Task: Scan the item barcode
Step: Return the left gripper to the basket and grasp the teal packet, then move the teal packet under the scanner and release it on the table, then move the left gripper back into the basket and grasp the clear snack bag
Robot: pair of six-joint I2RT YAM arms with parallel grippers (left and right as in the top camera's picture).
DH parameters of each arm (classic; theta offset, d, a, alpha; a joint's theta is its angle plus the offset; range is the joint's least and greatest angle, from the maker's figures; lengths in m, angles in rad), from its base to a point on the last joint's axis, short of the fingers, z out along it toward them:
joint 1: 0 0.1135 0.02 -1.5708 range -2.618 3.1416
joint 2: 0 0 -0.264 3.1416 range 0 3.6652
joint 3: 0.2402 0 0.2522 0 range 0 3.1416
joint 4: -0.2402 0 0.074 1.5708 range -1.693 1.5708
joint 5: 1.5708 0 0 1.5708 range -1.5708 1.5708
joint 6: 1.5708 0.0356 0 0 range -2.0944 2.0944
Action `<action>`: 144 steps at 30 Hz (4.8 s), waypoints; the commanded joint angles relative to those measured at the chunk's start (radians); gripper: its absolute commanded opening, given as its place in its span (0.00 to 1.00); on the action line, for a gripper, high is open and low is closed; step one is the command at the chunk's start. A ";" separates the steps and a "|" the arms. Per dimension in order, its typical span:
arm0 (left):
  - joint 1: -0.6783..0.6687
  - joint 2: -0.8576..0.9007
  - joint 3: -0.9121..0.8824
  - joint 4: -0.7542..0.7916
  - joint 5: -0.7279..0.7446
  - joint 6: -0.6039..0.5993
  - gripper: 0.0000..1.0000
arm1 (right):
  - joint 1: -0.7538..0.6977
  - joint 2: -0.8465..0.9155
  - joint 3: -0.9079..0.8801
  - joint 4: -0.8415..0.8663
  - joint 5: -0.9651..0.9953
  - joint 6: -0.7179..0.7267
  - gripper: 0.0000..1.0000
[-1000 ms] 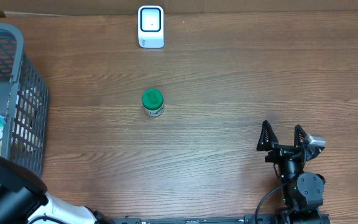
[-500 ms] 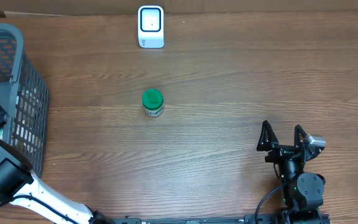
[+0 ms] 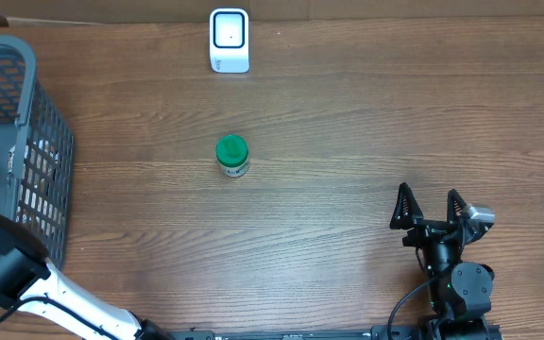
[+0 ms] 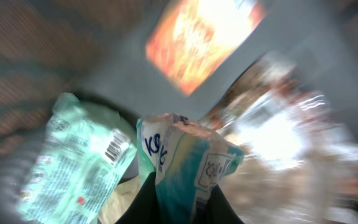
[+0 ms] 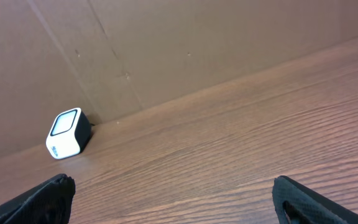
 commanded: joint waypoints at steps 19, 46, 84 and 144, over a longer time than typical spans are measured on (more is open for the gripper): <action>-0.809 -0.436 0.216 -0.393 0.128 -0.036 0.04 | -0.001 -0.002 -0.010 0.005 0.007 -0.007 1.00; -1.418 -0.159 -0.286 0.076 0.056 -0.193 0.06 | -0.001 -0.002 -0.010 0.005 0.007 -0.007 1.00; -1.137 -0.346 -0.064 -0.093 0.013 -0.170 0.84 | -0.001 -0.002 -0.010 0.005 0.007 -0.007 1.00; -0.252 -0.401 0.135 -0.080 0.100 -0.034 0.99 | -0.001 -0.002 -0.010 0.005 0.007 -0.007 1.00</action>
